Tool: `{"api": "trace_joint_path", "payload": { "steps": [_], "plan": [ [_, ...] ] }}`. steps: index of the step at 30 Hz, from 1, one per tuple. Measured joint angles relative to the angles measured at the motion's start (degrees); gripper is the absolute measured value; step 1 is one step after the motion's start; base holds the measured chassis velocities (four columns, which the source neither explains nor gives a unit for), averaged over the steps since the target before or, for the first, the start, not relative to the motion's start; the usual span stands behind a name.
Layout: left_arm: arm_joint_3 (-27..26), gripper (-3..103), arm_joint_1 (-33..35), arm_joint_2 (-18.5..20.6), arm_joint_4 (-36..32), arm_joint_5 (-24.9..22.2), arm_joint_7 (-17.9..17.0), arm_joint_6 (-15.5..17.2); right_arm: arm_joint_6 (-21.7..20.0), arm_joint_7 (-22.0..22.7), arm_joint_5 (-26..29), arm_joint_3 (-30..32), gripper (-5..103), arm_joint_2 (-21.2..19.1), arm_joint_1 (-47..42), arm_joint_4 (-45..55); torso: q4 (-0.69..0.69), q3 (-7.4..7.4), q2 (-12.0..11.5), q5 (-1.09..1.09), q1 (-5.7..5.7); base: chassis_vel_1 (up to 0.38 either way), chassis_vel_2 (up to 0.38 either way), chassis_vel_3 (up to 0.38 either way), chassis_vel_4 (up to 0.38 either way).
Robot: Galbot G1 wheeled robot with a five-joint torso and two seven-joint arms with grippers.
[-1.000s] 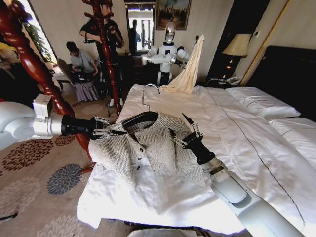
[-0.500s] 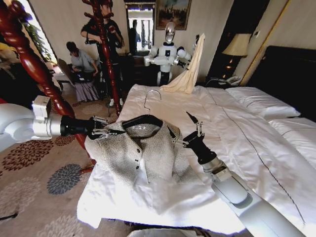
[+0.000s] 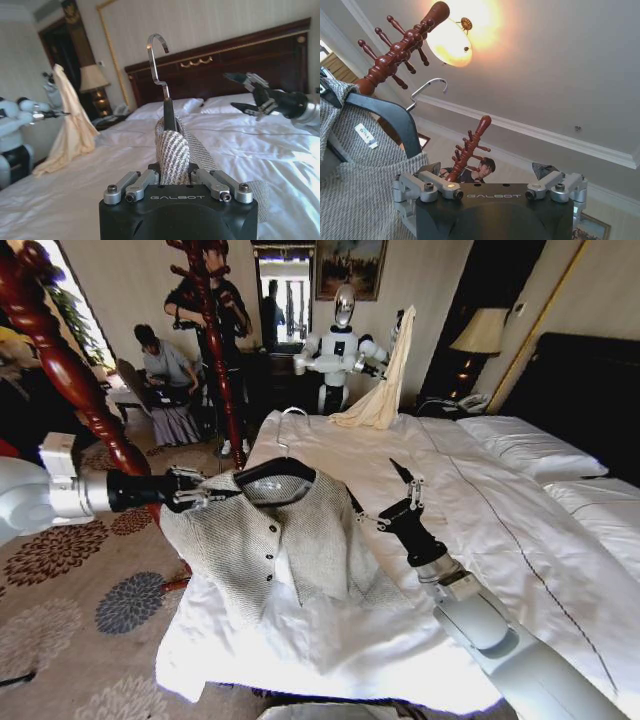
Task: Pick up the clothes from the bed and hang them on the clothes hanger.
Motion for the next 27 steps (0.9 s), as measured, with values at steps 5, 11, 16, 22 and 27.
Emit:
{"api": "trace_joint_path", "payload": {
  "steps": [5,11,16,22,27],
  "plan": [
    [-0.93,22,-1.32,-3.74,1.35,0.32,-3.98,-0.87,-0.11,0.27,0.28,0.27,100,-0.23,-0.56,0.28,0.0,0.0,0.0,0.0,0.0,0.0,0.0,0.0,0.0],
    [-1.97,22,-2.44,-7.07,2.18,2.14,-7.67,-1.99,-0.16,0.33,0.13,0.44,100,-0.31,-1.64,0.69,0.0,0.0,0.0,0.0,0.0,0.0,0.0,0.0,0.0],
    [-2.87,22,-3.4,-9.02,2.47,3.04,-9.0,-2.15,-0.23,0.5,0.11,0.83,100,-0.77,-2.16,1.12,0.0,0.0,0.0,0.0,0.0,0.0,0.0,0.0,0.0],
    [-3.97,22,-4.97,-13.68,1.85,3.28,-12.01,-2.32,-0.31,0.6,0.03,1.16,100,-1.15,-2.64,1.46,0.0,0.0,0.01,0.01,0.0,0.0,0.0,0.0,0.0],
    [-4.73,22,-5.32,-17.03,1.86,4.19,-13.31,-2.66,-0.32,0.84,0.02,1.32,100,-1.37,-2.65,1.42,0.01,0.0,0.0,0.0,0.0,0.0,0.0,0.0,0.0]
  ]
}}
